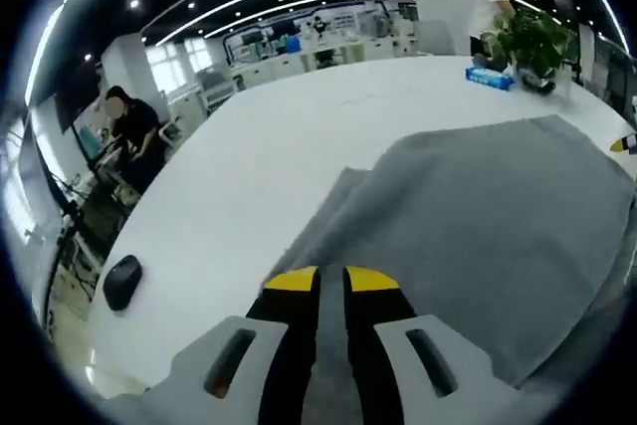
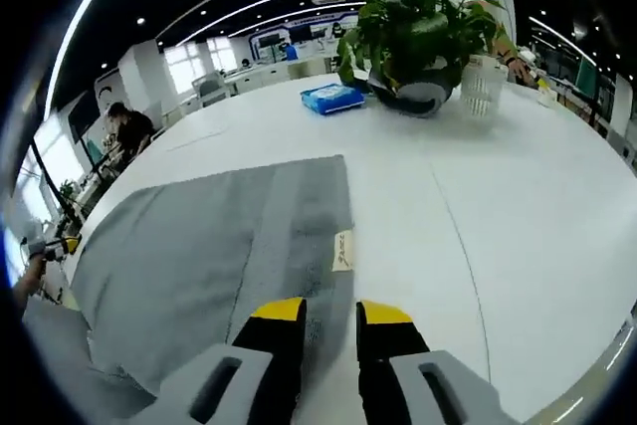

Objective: Open the folded towel by lifting each exposed corner and separating the folded layers until the towel lies flat within the target outline without major curled edges

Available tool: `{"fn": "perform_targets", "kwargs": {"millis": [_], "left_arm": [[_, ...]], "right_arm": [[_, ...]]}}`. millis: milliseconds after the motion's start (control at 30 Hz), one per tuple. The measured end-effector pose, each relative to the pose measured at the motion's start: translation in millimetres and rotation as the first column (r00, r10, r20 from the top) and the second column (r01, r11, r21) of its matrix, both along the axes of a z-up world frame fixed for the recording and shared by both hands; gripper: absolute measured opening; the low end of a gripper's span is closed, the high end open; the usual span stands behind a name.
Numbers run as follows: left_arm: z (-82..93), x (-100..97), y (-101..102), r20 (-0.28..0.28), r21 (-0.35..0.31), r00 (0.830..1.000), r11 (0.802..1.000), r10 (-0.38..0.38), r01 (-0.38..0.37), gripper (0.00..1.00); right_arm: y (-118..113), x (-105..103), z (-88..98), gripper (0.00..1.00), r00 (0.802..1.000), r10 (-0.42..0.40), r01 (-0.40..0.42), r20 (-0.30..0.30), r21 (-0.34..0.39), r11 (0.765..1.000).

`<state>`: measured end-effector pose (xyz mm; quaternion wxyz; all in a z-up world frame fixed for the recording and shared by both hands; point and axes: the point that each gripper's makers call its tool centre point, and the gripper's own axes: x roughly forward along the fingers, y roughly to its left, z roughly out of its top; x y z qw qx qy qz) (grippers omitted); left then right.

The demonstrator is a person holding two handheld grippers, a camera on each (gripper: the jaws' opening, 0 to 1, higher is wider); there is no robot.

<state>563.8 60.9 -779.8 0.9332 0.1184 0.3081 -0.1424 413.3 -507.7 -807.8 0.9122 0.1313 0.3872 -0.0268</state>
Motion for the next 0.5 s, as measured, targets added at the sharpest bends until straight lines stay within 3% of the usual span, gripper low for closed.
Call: {"fn": "perform_targets", "kwargs": {"millis": [133, 233, 267, 433, 500], "left_arm": [[-25.4, -19.7, -27.6, -0.073, -0.031, 0.997, 0.999, -0.03, 0.028, 0.08], [-42.0, -27.6, -34.7, -0.117, -0.017, 0.992, 0.999, -0.043, 0.041, 0.08], [-45.3, -29.9, -35.9, -0.126, -0.008, 0.991, 0.999, -0.045, 0.045, 0.08], [-44.8, -29.1, -34.3, -0.114, -0.019, 0.993, 0.999, -0.038, 0.037, 0.05], [-45.9, -29.6, -34.4, -0.11, -0.037, 0.994, 0.999, -0.027, 0.023, 0.05]], "right_arm": [[14.0, -27.9, -9.7, 0.19, 0.998, -0.025, 0.027, -0.052, 0.04, 0.999], [26.0, -41.1, -14.8, 0.11, 0.996, -0.008, 0.013, -0.093, 0.047, 0.999], [28.0, -41.8, -15.3, 0.06, 0.995, -0.006, 0.01, -0.097, 0.047, 0.999], [32.0, -33.3, -9.3, 0.02, 0.995, -0.015, 0.019, -0.1, 0.048, 0.999], [37.7, -19.8, 2.6, 0.01, 0.998, 0.005, -0.003, -0.067, 0.042, 0.999]]}}
